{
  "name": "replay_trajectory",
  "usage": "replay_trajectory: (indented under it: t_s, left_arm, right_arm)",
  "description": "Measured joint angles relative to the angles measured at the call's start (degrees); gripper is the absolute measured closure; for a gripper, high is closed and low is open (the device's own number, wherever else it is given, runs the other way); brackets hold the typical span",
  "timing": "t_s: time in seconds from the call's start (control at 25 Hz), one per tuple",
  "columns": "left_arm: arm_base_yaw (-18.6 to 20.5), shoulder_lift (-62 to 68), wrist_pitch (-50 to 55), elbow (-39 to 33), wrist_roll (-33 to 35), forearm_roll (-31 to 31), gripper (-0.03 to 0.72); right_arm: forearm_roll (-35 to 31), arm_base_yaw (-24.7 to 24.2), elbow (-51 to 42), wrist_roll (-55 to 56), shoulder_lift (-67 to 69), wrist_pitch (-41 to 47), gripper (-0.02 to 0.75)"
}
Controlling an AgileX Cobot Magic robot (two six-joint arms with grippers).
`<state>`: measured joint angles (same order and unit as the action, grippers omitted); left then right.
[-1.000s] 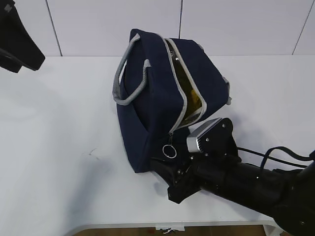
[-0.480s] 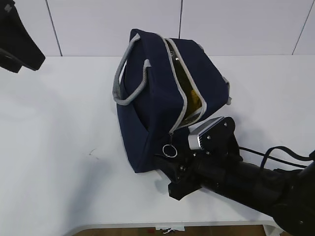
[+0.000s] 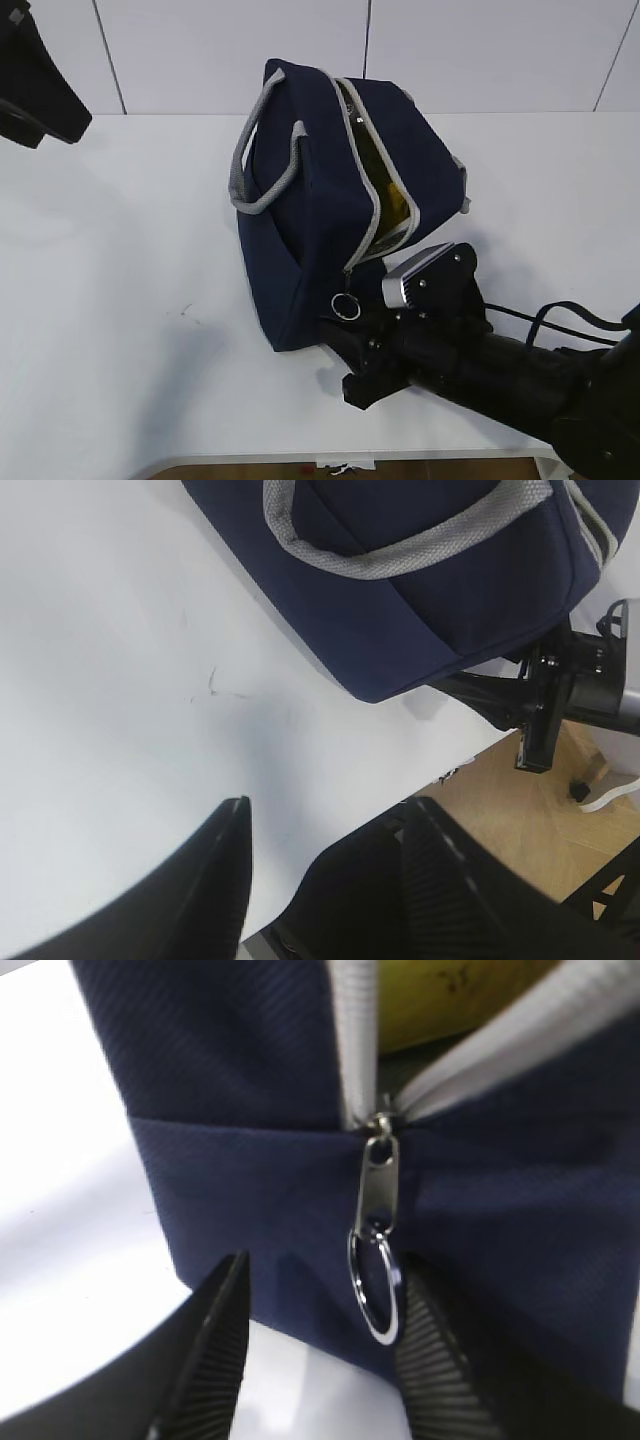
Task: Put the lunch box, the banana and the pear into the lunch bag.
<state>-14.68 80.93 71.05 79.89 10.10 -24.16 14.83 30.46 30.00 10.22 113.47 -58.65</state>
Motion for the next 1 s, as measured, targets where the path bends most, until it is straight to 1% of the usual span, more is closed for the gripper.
replay_trajectory:
  t_s: [0.08,0.28,0.36,0.56,0.68,0.76,0.8,0.96,1.0]
  left_arm:
    - [0.0,0.0,0.0,0.0,0.0,0.0,0.316]
    - [0.0,0.0,0.0,0.0,0.0,0.0,0.320]
    - [0.0,0.0,0.0,0.0,0.0,0.0,0.335]
    - [0.0,0.0,0.0,0.0,0.0,-0.9,0.400]
    - [0.0,0.0,0.0,0.0,0.0,-2.1,0.414]
    - [0.0,0.0,0.0,0.0,0.0,-3.2,0.417]
    - [0.0,0.0,0.0,0.0,0.0,-3.9,0.417]
    - [0.0,0.0,0.0,0.0,0.0,-5.2,0.422]
    - [0.0,0.0,0.0,0.0,0.0,-5.3,0.422]
  right_arm:
    - [-0.5,0.0,0.0,0.0,0.0,0.0,0.388]
    - [-1.5,0.0,0.0,0.0,0.0,0.0,0.496]
    - [-1.5,0.0,0.0,0.0,0.0,0.0,0.519]
    - [-1.5,0.0,0.0,0.0,0.3,-0.4,0.532]
    - [-1.5,0.0,0.0,0.0,1.1,-1.8,0.535]
    - [-1.5,0.0,0.0,0.0,1.2,-2.1,0.553]
    - [-1.5,0.0,0.0,0.0,1.3,-2.1,0.577]
    - [-1.6,0.0,0.0,0.0,1.3,-2.2,0.726]
    - [-1.6,0.0,0.0,0.0,1.3,-2.2,0.737]
